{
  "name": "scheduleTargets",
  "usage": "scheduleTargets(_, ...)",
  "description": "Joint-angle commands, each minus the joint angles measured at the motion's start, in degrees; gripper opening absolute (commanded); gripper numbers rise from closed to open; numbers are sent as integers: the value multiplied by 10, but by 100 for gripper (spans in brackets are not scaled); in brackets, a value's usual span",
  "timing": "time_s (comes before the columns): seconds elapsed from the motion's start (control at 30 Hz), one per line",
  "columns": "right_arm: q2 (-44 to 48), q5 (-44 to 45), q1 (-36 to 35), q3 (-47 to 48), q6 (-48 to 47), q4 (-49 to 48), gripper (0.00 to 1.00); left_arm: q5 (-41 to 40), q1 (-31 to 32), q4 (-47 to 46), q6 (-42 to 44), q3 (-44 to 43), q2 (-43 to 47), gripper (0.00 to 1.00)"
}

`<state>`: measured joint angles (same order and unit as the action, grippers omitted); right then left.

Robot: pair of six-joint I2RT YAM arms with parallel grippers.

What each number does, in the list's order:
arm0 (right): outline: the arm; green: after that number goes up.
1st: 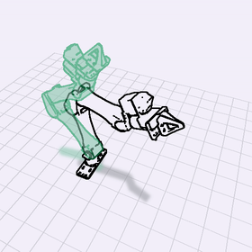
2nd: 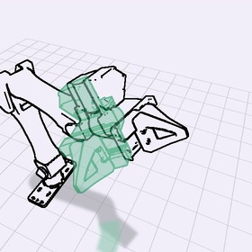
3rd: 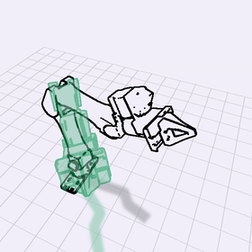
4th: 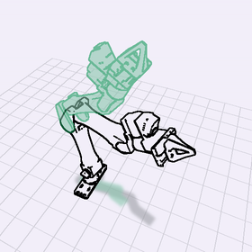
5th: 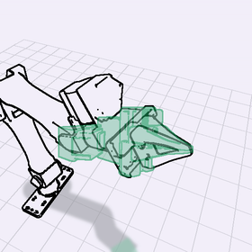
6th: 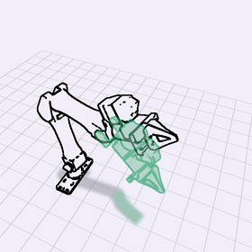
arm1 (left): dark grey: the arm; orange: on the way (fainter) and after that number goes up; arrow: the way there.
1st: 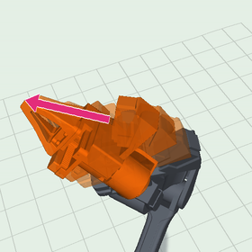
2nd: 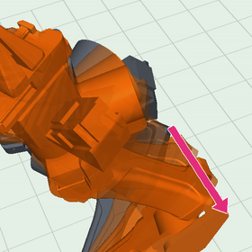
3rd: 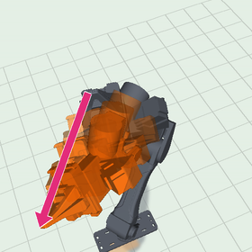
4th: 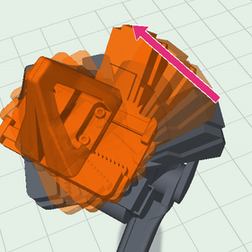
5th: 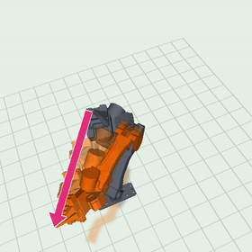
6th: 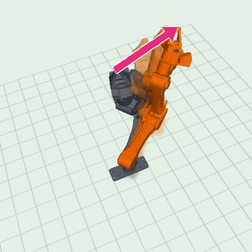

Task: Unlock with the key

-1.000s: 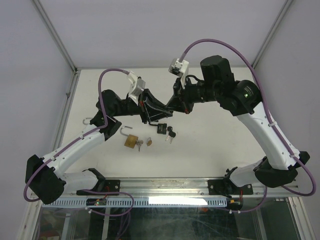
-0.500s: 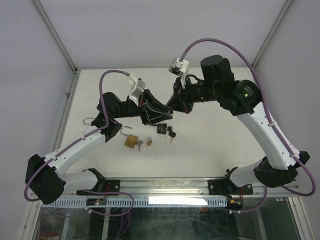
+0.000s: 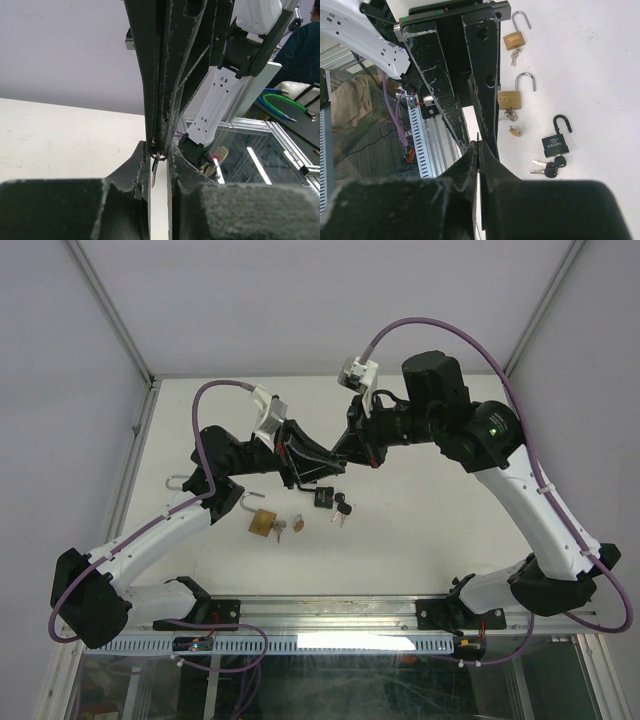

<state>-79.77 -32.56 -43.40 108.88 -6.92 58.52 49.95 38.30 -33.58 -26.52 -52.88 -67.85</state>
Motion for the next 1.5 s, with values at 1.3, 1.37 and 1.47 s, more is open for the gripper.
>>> scheduleTargets(1.3,153,-67,44,-248,142,-384,29,-104,5,-158,-115,48,13,0)
scheduleTargets(1.37,153,-68,45,-250,137,-379,29,-102,5,-155,-114,47,14,0)
scheduleTargets(1.47,153,-66,44,-249,129,-364,27,-103,5,-155,-114,46,14,0)
